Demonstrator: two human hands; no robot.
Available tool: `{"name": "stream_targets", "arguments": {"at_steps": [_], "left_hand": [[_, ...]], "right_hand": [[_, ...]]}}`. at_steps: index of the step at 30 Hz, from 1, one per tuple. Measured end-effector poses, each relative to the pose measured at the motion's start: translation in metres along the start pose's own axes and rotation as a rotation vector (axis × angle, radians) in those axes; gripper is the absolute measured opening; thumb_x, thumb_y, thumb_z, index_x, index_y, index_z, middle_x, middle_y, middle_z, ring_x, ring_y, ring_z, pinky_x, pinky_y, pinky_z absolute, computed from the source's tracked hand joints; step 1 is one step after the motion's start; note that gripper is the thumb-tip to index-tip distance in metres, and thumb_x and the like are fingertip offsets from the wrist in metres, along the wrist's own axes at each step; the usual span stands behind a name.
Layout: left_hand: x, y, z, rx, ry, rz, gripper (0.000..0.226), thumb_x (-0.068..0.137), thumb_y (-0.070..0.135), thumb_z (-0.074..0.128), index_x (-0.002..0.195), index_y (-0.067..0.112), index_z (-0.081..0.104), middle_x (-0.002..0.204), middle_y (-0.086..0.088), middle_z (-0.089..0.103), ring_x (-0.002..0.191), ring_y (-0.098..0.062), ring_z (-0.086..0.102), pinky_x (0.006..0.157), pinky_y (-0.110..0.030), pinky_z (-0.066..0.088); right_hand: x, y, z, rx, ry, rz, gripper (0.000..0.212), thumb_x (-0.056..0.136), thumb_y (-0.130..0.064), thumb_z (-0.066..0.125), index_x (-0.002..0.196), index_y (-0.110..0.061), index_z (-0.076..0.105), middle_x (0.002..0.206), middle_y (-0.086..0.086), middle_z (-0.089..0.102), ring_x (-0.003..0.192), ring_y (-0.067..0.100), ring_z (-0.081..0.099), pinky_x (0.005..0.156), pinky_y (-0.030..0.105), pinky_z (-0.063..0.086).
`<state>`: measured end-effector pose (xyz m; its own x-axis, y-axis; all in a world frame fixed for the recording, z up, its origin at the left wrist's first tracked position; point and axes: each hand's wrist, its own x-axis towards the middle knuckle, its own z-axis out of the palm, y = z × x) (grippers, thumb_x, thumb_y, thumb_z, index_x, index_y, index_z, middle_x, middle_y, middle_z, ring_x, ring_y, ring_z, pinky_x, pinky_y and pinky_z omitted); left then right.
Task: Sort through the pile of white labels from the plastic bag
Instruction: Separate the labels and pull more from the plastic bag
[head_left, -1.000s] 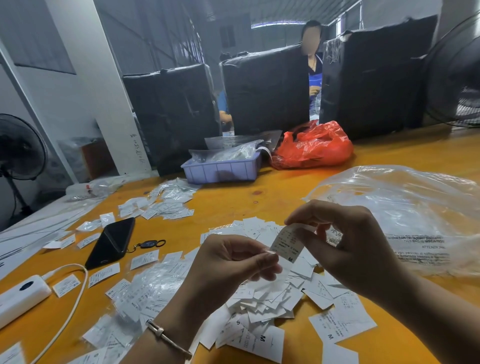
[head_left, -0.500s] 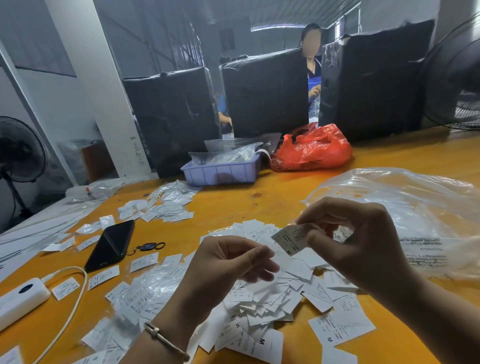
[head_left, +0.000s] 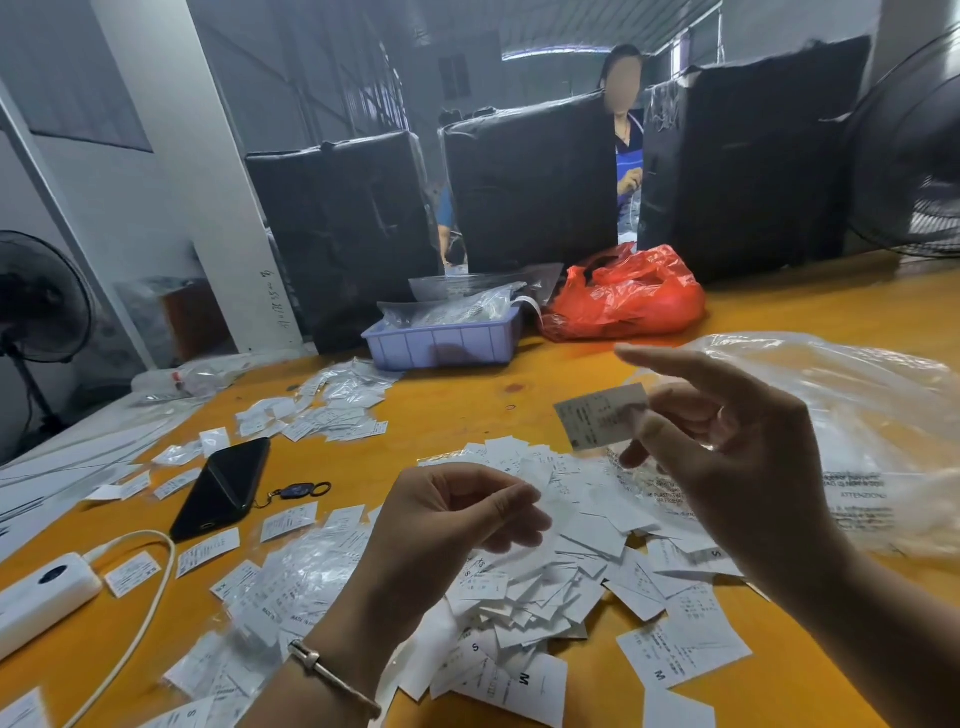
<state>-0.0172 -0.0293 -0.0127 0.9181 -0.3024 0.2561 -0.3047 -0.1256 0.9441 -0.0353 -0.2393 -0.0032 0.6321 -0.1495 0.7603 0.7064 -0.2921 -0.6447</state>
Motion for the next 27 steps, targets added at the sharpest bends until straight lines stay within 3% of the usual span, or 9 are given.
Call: {"name": "stream_targets", "arguments": {"at_steps": [2,5,8,9,12,17,22,25,27], "left_hand": [[0.000,-0.001,0.000,-0.013,0.036,0.026,0.022,0.078,0.030,0.072,0.085,0.010,0.079,0.080,-0.010,0.077,0.074,-0.023,0.075,0.060,-0.022,0.055],[0.001,-0.002,0.002,-0.011,0.086,0.067,0.029,0.073,0.040,0.073,0.087,0.015,0.080,0.085,-0.006,0.078,0.082,-0.020,0.074,0.065,-0.022,0.057],[0.001,-0.003,0.002,-0.016,0.095,0.095,0.030,0.071,0.041,0.072,0.089,0.019,0.081,0.094,0.000,0.078,0.090,-0.013,0.072,0.071,-0.023,0.058],[0.002,-0.002,0.002,-0.013,0.088,0.099,0.028,0.072,0.040,0.072,0.089,0.020,0.081,0.096,0.001,0.077,0.092,-0.012,0.071,0.071,-0.022,0.057],[0.001,-0.001,0.001,0.010,0.046,0.081,0.027,0.075,0.040,0.070,0.091,0.022,0.081,0.098,0.003,0.076,0.091,-0.008,0.069,0.071,-0.020,0.056],[0.000,0.000,0.002,0.046,-0.022,0.061,0.024,0.072,0.037,0.074,0.090,0.022,0.081,0.088,-0.001,0.076,0.076,-0.010,0.067,0.065,-0.018,0.052],[0.000,-0.002,0.004,0.080,-0.031,0.095,0.021,0.074,0.022,0.076,0.088,0.008,0.079,0.077,-0.008,0.076,0.064,-0.016,0.070,0.059,-0.019,0.052],[0.000,-0.001,0.005,0.047,0.008,0.123,0.021,0.070,0.020,0.077,0.084,0.004,0.078,0.072,-0.011,0.075,0.060,-0.017,0.070,0.056,-0.018,0.052],[-0.001,-0.001,0.004,0.046,0.032,0.142,0.022,0.068,0.020,0.078,0.083,0.003,0.078,0.072,-0.011,0.075,0.060,-0.018,0.070,0.056,-0.017,0.052]], "right_hand": [[0.000,0.002,0.001,-0.103,-0.030,-0.044,0.037,0.084,0.004,0.064,0.111,-0.021,0.071,0.077,-0.006,0.071,0.056,0.006,0.066,0.048,0.011,0.047],[0.000,0.009,0.004,-0.212,-0.234,0.002,0.032,0.082,0.004,0.058,0.092,-0.021,0.076,0.075,-0.010,0.070,0.060,0.008,0.065,0.051,0.023,0.050],[-0.002,0.011,0.009,-0.132,-0.508,0.144,0.010,0.085,-0.023,0.068,0.091,-0.026,0.075,0.083,-0.014,0.072,0.072,0.006,0.066,0.058,0.020,0.049],[-0.003,0.012,0.010,-0.117,-0.538,0.137,0.014,0.081,-0.034,0.071,0.089,-0.024,0.076,0.083,-0.013,0.073,0.072,0.006,0.067,0.058,0.018,0.049],[-0.003,0.010,0.012,-0.041,-0.501,0.107,0.031,0.075,-0.046,0.067,0.083,-0.018,0.077,0.075,-0.006,0.073,0.062,0.010,0.065,0.055,0.016,0.047],[-0.001,0.016,0.011,0.074,-0.492,0.238,0.009,0.083,-0.012,0.070,0.076,-0.010,0.075,0.061,0.005,0.068,0.051,0.008,0.058,0.048,0.014,0.041],[-0.002,0.015,0.011,-0.008,-0.517,0.219,0.009,0.082,-0.014,0.072,0.075,-0.011,0.075,0.063,0.006,0.069,0.053,0.013,0.061,0.049,0.025,0.047],[0.001,0.009,0.008,-0.041,-0.316,0.144,0.005,0.081,-0.015,0.070,0.079,-0.015,0.075,0.067,0.002,0.070,0.058,0.014,0.063,0.054,0.034,0.051],[0.003,0.003,0.005,-0.032,-0.073,0.072,0.020,0.081,-0.004,0.070,0.090,-0.021,0.074,0.075,-0.006,0.072,0.064,0.008,0.066,0.058,0.024,0.053]]}}
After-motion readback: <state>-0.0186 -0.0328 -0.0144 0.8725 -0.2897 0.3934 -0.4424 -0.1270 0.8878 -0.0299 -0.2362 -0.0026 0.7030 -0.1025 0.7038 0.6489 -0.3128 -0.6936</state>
